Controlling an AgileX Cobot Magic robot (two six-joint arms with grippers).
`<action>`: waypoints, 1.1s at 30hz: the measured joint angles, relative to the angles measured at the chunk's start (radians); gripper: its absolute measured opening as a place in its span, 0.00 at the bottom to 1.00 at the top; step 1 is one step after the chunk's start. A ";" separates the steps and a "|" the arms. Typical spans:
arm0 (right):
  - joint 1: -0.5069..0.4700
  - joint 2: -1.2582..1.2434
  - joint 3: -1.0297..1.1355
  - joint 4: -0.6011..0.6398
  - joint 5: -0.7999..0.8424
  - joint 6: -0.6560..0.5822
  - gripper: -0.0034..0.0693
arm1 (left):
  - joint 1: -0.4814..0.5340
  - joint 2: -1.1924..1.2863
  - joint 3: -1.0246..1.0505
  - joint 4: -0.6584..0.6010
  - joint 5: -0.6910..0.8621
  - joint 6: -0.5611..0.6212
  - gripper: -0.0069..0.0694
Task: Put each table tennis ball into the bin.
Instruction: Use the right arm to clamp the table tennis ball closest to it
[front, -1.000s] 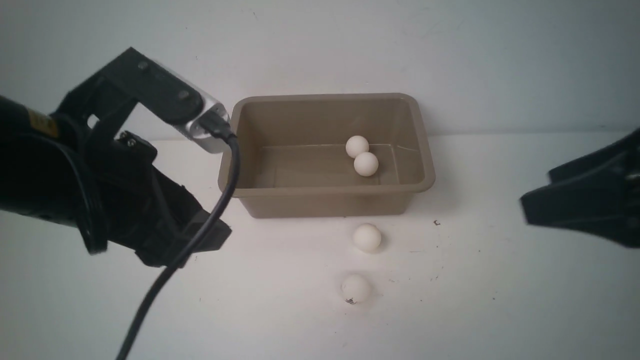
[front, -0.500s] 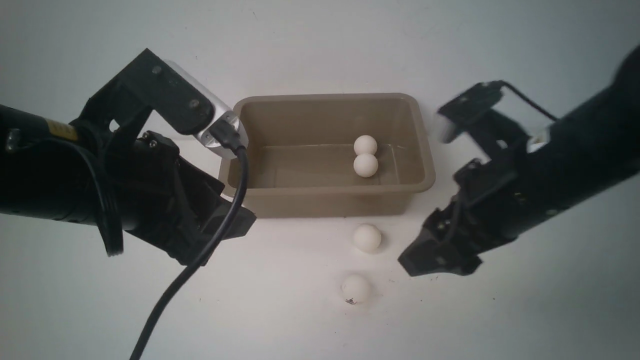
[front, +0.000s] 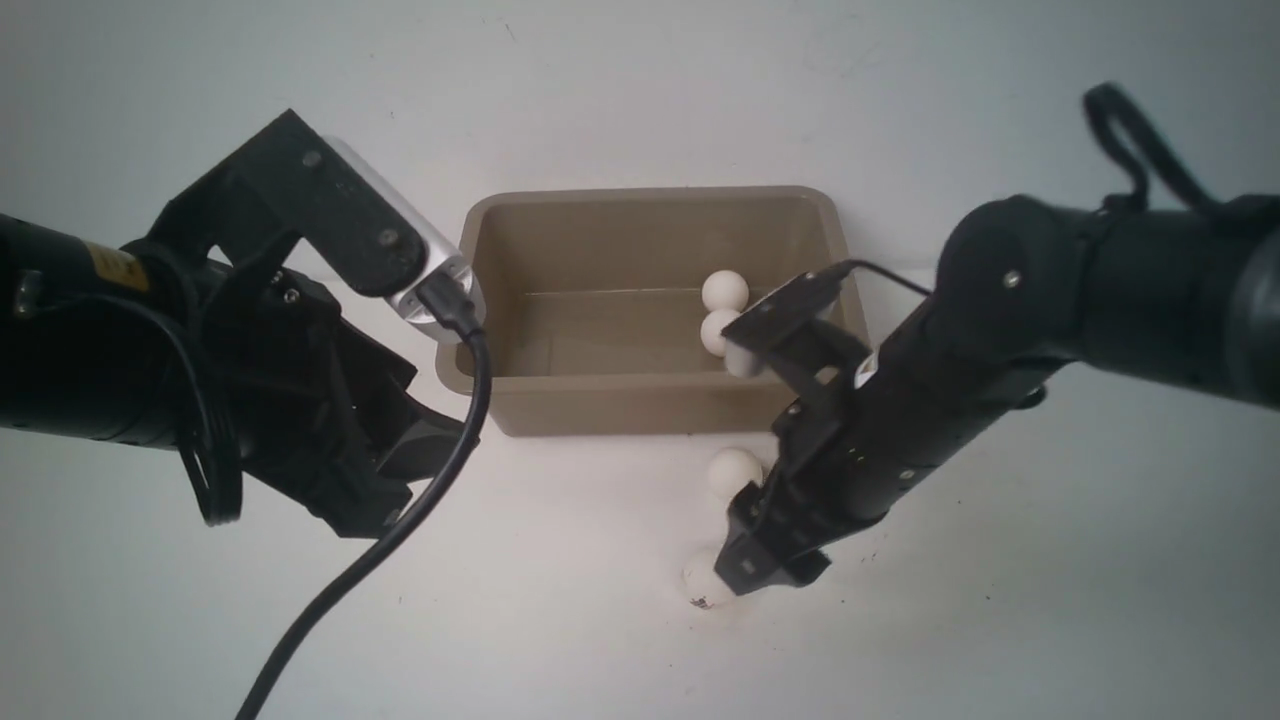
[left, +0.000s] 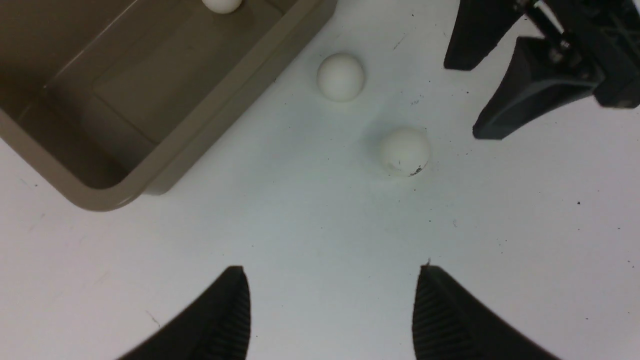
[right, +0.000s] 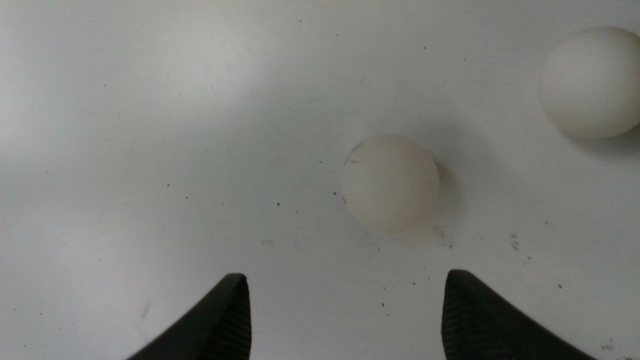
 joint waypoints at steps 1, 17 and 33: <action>0.017 0.025 -0.013 0.001 -0.011 -0.002 0.68 | 0.000 0.000 0.000 0.000 0.000 0.000 0.61; 0.032 0.157 -0.115 -0.093 -0.033 0.055 0.68 | 0.000 0.000 0.000 0.000 0.000 -0.003 0.61; 0.032 0.213 -0.120 -0.094 -0.066 0.062 0.69 | 0.000 0.000 0.000 0.001 0.000 -0.004 0.61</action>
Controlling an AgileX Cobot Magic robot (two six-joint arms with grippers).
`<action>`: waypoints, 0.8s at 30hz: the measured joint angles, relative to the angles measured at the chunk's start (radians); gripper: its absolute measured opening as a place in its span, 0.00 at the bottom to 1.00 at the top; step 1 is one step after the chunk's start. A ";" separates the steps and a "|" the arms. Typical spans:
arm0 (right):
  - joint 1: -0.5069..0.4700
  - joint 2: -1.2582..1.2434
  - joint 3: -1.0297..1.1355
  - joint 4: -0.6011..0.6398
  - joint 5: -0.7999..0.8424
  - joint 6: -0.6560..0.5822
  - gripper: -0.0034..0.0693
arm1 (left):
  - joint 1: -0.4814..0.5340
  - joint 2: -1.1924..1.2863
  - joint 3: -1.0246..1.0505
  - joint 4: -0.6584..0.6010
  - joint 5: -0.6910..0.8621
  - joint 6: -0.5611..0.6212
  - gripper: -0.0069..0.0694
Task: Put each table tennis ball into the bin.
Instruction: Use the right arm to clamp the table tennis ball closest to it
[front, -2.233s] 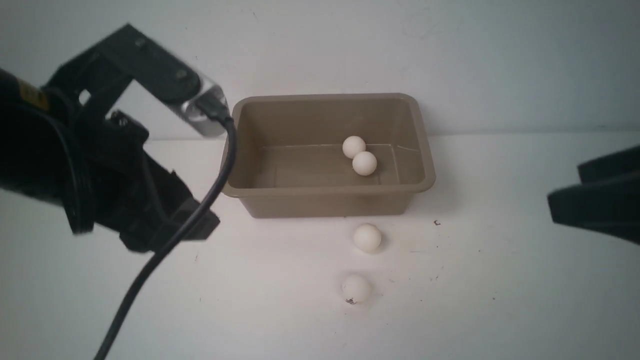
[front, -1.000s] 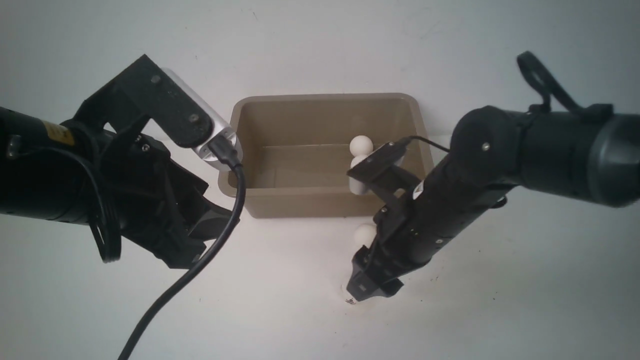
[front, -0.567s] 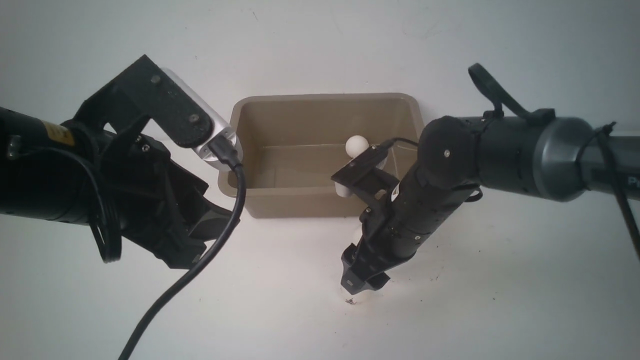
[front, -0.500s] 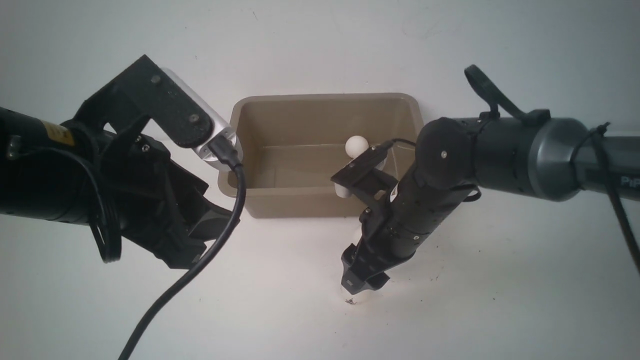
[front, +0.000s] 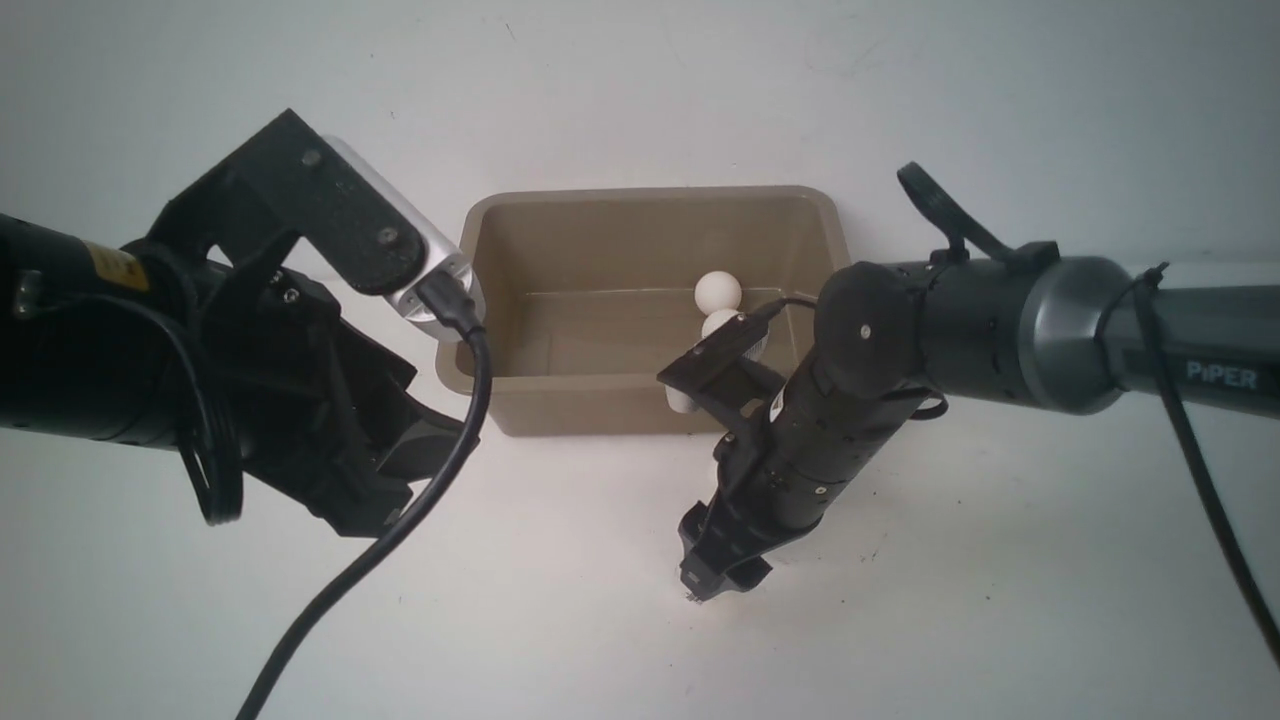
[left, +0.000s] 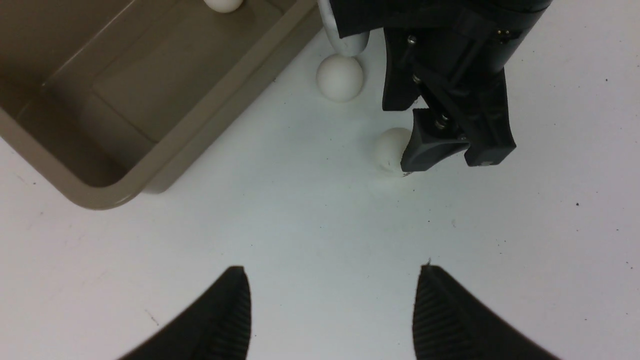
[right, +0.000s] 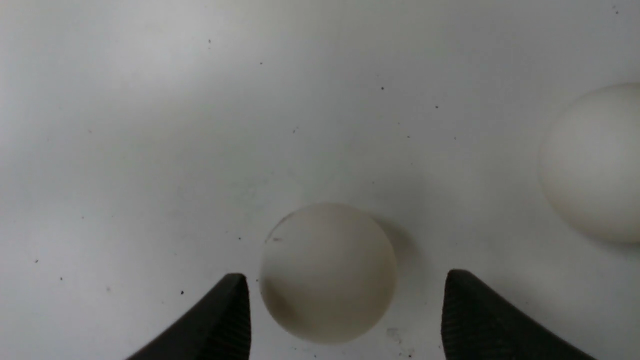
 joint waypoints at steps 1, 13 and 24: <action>0.000 0.000 0.000 0.003 0.000 0.000 0.69 | 0.000 0.000 0.000 0.000 -0.002 0.000 0.61; 0.000 0.000 0.000 0.116 -0.004 -0.071 0.69 | 0.000 0.000 0.000 0.000 -0.025 0.000 0.61; 0.000 0.043 -0.004 0.137 -0.020 -0.094 0.68 | 0.000 0.000 0.000 0.000 -0.025 0.000 0.61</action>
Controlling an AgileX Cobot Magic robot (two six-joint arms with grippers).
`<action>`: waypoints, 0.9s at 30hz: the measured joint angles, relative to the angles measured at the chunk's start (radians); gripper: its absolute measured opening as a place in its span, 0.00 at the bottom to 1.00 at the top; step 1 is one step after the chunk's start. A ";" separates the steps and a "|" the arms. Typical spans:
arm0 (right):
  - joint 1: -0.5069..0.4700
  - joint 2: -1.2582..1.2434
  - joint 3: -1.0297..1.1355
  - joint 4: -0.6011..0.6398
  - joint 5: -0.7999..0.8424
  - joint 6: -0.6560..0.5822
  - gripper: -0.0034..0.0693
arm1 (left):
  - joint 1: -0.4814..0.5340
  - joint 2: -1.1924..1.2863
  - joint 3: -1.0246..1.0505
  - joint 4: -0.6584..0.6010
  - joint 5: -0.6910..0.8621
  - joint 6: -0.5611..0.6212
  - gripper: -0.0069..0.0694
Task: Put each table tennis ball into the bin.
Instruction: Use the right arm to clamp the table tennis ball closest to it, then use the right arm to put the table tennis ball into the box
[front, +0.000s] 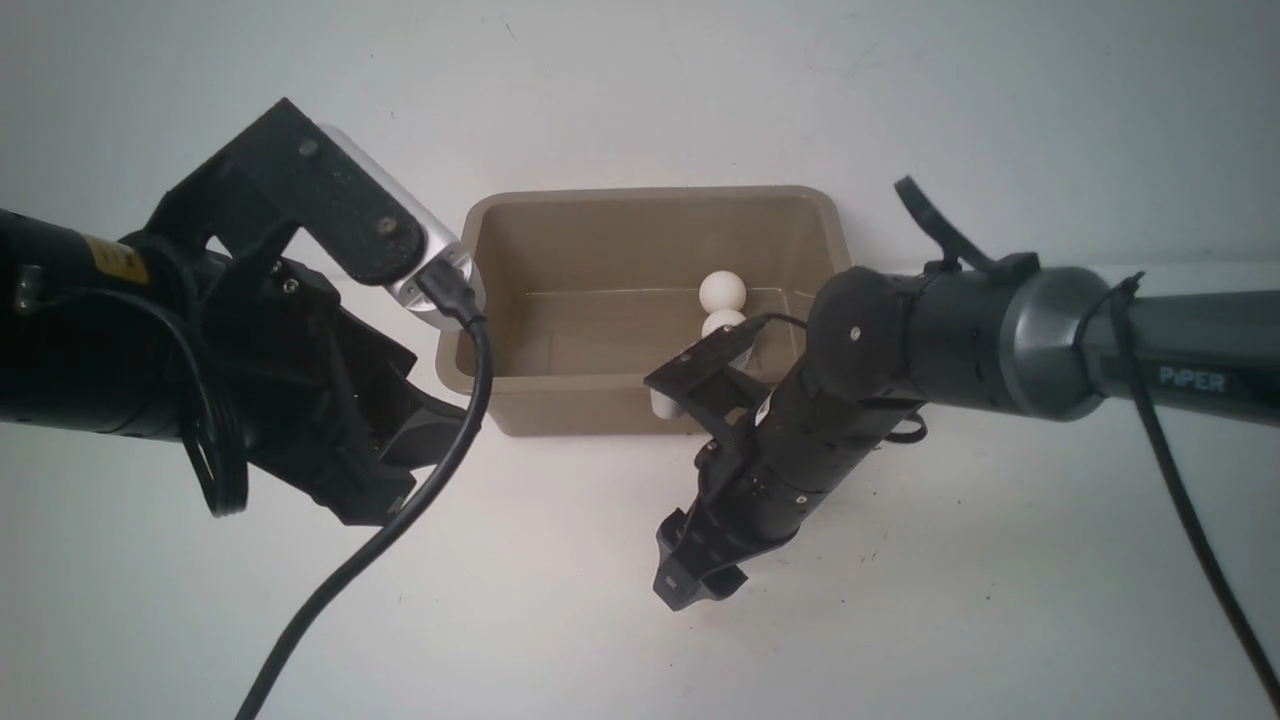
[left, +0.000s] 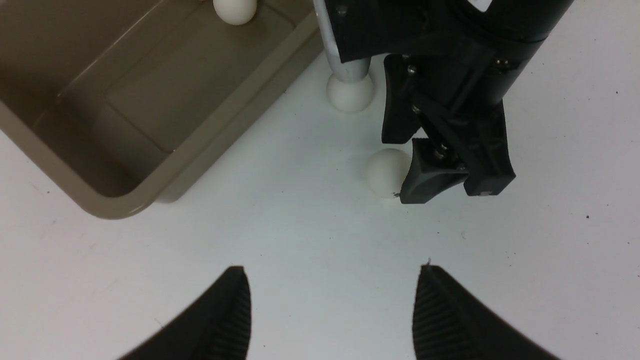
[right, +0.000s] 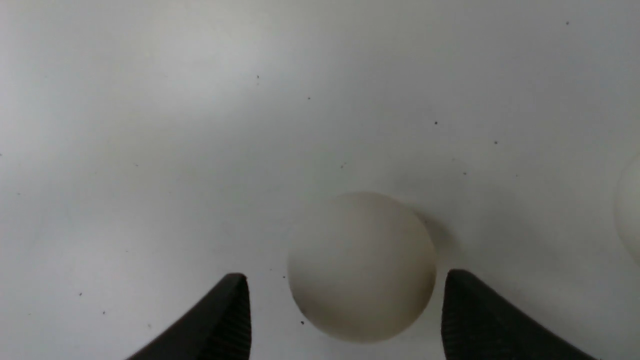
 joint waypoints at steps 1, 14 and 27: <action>0.000 0.005 0.000 0.012 -0.005 -0.009 0.68 | 0.000 0.000 0.000 0.000 0.000 0.000 0.61; 0.000 -0.011 0.000 -0.012 -0.037 -0.030 0.50 | 0.000 0.000 0.000 0.000 0.000 -0.003 0.61; -0.020 -0.315 -0.003 -0.197 -0.193 -0.032 0.50 | 0.000 0.000 0.000 -0.003 -0.001 -0.003 0.61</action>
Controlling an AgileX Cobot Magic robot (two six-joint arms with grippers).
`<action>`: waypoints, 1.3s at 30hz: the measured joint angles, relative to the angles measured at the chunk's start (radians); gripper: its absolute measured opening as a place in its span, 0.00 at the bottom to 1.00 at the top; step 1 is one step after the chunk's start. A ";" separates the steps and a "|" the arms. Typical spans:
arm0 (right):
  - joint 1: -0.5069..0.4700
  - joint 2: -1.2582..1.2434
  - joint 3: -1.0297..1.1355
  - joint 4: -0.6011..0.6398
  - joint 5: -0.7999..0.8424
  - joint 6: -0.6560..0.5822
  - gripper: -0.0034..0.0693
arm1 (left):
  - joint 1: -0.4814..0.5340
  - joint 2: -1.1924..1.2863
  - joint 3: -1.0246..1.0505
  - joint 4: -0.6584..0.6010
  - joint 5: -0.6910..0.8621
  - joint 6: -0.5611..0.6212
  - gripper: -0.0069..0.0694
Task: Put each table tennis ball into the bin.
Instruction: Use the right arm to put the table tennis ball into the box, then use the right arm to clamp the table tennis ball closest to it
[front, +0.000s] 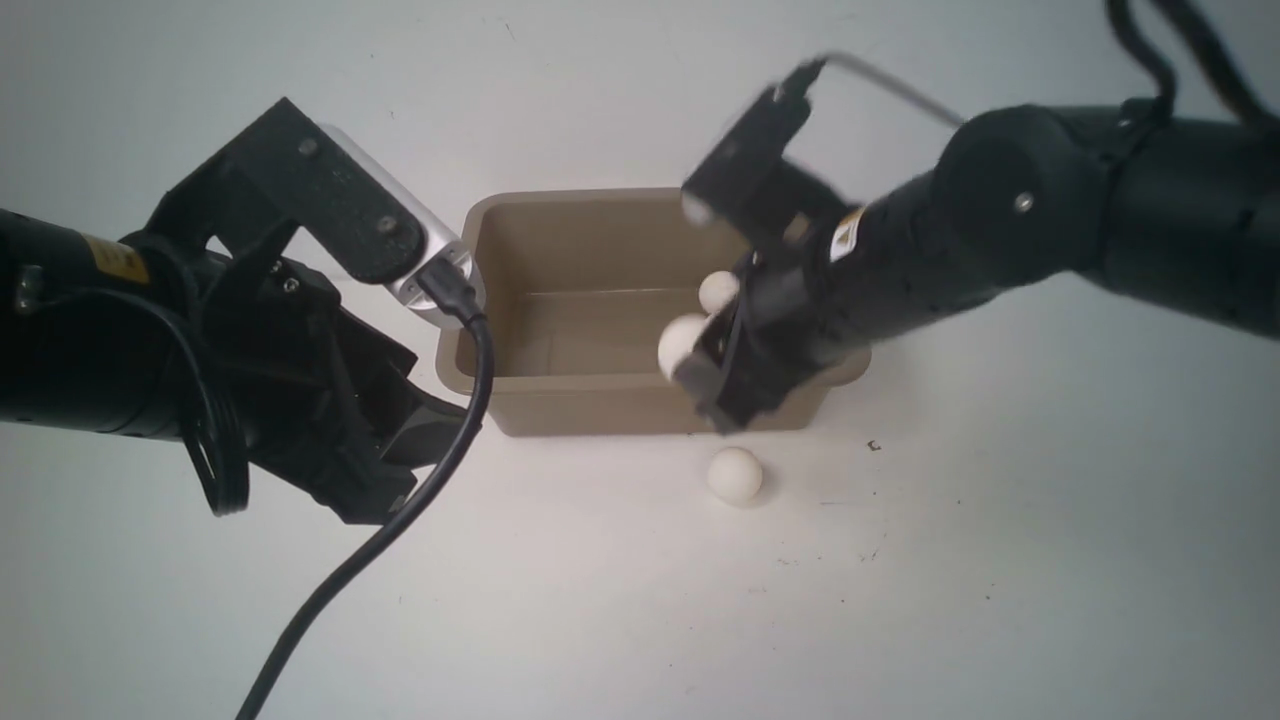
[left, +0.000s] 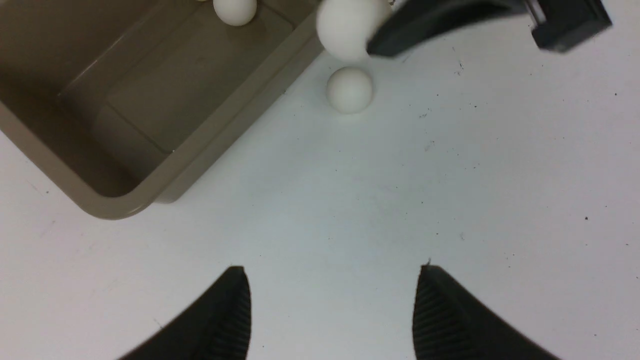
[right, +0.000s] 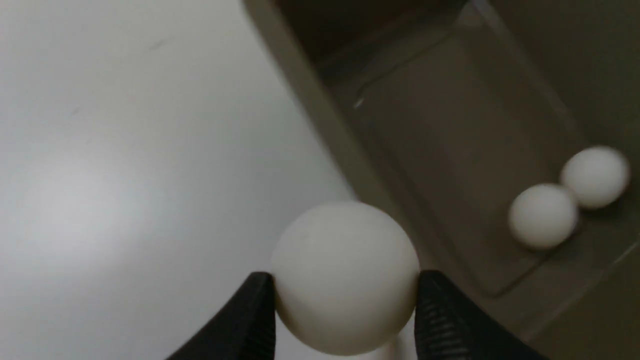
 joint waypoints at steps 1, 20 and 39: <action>-0.013 0.005 -0.004 0.000 -0.028 0.000 0.50 | 0.000 0.000 0.000 -0.002 0.000 0.000 0.61; -0.177 0.376 -0.468 0.276 0.178 -0.182 0.59 | 0.000 0.000 0.000 -0.018 0.000 0.000 0.61; -0.235 0.134 -0.498 0.063 0.498 0.045 0.83 | 0.000 0.000 0.000 -0.020 0.000 0.000 0.61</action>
